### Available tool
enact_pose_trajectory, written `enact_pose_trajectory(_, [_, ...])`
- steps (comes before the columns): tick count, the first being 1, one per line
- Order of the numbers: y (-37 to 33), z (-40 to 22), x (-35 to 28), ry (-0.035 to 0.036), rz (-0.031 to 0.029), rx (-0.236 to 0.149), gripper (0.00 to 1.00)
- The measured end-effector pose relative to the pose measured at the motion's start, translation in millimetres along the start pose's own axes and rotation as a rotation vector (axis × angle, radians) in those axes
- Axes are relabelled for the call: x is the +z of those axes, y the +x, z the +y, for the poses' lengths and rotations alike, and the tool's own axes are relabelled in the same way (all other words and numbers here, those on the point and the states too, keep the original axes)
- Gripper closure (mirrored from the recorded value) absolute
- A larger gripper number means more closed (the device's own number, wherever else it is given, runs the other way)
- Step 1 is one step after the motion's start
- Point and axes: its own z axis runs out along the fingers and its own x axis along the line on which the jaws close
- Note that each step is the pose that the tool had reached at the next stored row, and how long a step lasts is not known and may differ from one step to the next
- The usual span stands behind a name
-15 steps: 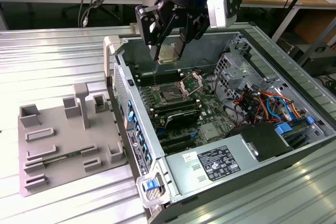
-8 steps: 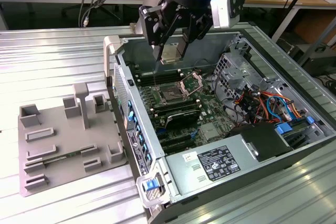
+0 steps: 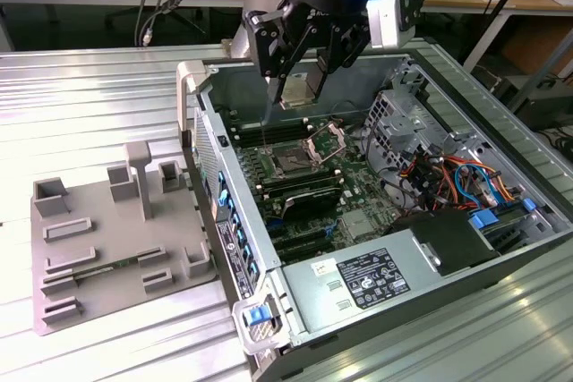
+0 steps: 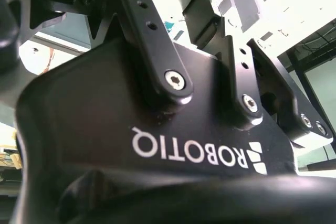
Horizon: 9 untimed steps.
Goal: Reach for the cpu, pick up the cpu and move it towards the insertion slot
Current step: 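Pick up the cpu and move it towards the insertion slot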
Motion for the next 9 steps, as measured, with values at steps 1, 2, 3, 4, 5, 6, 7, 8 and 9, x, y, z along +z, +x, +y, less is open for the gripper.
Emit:
enact_pose_trajectory(1, [-0.6, 0.0, 0.1, 0.0000, 0.0000, 0.000, 0.45])
enact_pose_trajectory(2, [-2.0, -0.2, 0.2, 0.0000, 0.0000, 0.000, 0.45])
enact_pose_trajectory(3, [-3.0, -0.2, 0.3, 0.0000, 0.0000, 0.000, 0.45])
enact_pose_trajectory(4, [-3.7, -0.3, 0.4, -0.0001, -0.0001, 0.000, 0.45])
enact_pose_trajectory(5, [-5.1, -0.4, 0.5, 0.0000, 0.0000, 0.000, 0.45])
enact_pose_trajectory(6, [-6.8, -0.5, 0.6, 0.0000, 0.0000, 0.000, 0.45])
enact_pose_trajectory(7, [-7.7, -0.6, 0.7, -0.0001, 0.0000, 0.000, 0.45])
enact_pose_trajectory(8, [-8.5, -0.6, 0.7, 0.0000, 0.0000, 0.000, 0.45])
enact_pose_trajectory(9, [-9.1, -0.7, 0.8, 0.0000, 0.0000, 0.000, 0.45])
